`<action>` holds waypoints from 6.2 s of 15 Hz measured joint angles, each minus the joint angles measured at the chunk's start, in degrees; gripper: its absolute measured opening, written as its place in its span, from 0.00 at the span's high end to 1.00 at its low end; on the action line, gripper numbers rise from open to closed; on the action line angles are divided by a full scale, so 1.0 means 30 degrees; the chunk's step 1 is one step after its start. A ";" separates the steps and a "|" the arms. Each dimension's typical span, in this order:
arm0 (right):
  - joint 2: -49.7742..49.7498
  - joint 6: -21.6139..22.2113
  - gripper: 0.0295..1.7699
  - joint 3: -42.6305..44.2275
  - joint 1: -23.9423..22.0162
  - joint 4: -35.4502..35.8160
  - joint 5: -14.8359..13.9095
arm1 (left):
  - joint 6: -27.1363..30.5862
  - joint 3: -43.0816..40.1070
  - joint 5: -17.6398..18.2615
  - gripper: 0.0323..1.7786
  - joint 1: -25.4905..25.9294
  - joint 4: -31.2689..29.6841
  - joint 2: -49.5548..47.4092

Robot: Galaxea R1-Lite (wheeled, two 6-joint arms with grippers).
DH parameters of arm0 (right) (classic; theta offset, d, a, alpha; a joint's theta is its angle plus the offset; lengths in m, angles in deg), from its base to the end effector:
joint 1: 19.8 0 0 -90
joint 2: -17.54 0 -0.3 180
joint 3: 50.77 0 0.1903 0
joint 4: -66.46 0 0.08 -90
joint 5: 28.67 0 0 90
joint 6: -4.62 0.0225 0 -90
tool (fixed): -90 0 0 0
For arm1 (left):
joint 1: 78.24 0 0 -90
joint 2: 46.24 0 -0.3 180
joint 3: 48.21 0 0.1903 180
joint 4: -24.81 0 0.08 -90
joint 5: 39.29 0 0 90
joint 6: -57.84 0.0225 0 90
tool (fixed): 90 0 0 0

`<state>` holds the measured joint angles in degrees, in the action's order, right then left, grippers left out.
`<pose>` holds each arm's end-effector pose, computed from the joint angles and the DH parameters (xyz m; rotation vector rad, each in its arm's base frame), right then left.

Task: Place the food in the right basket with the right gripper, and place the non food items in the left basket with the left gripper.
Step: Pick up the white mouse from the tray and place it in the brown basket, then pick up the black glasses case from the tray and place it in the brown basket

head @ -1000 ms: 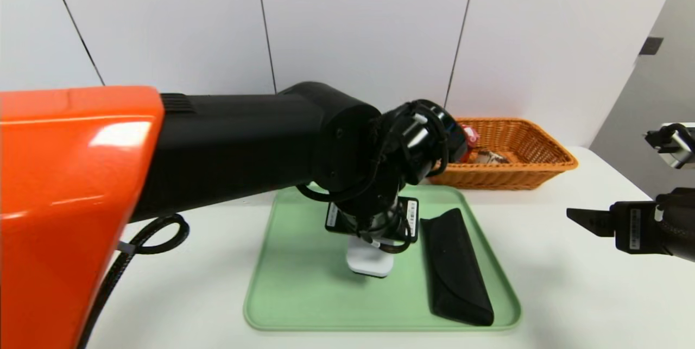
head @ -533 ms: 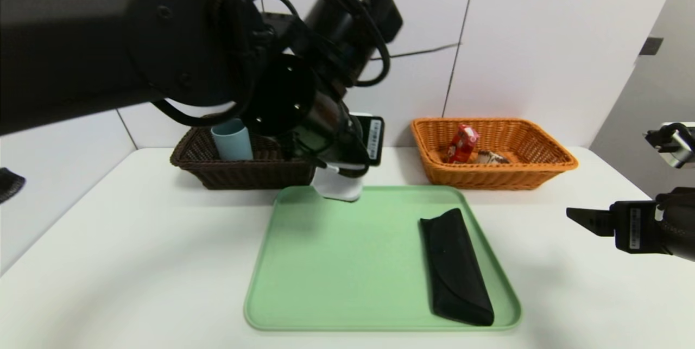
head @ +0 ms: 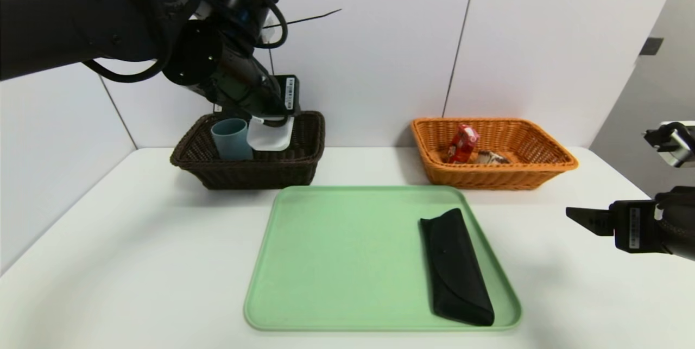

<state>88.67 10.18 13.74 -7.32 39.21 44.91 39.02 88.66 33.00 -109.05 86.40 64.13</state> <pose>0.1736 0.0319 0.2053 -0.0532 0.5682 -0.0944 0.3107 -0.1773 0.3078 -0.0664 0.5867 -0.1266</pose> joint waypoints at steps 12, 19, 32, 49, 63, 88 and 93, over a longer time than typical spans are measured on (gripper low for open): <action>-0.0053 0.0012 0.04 -0.0065 -0.0118 0.0008 -0.0065 | 0.0788 0.0000 0.2414 0.45 0.2743 -0.4401 0.2970; 0.0049 0.0045 0.04 -0.0089 -0.0130 -0.0012 -0.0057 | 0.1560 0.0020 0.2422 0.45 0.3572 -0.6229 0.5502; 0.0065 0.0045 0.04 -0.0337 -0.0130 -0.0020 -0.0093 | 0.1646 0.0053 0.2414 0.37 0.3913 -0.6847 0.7192; 0.0252 0.0223 0.04 -0.0337 -0.0146 -0.0020 0.0037 | -0.3710 0.0020 -0.1711 0.08 -0.4348 -0.1564 0.1560; 0.0683 0.1325 0.04 -0.1516 -0.0175 0.0008 0.0118 | -0.8554 0.0053 -0.2710 0.05 -0.9862 -0.0931 0.3905; 0.0719 0.1662 0.04 -0.1853 -0.0386 0.0037 0.0118 | -0.7201 0.0045 -0.3531 0.05 -1.1614 -0.3751 0.8253; 0.0675 0.1674 0.04 -0.1983 -0.0386 0.0037 0.0118 | -0.7184 0.0045 -0.3523 0.05 -1.1581 -0.4043 0.8814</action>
<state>90.69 15.20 7.79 -8.47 39.32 45.27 17.47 88.80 22.43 -143.79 74.27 90.57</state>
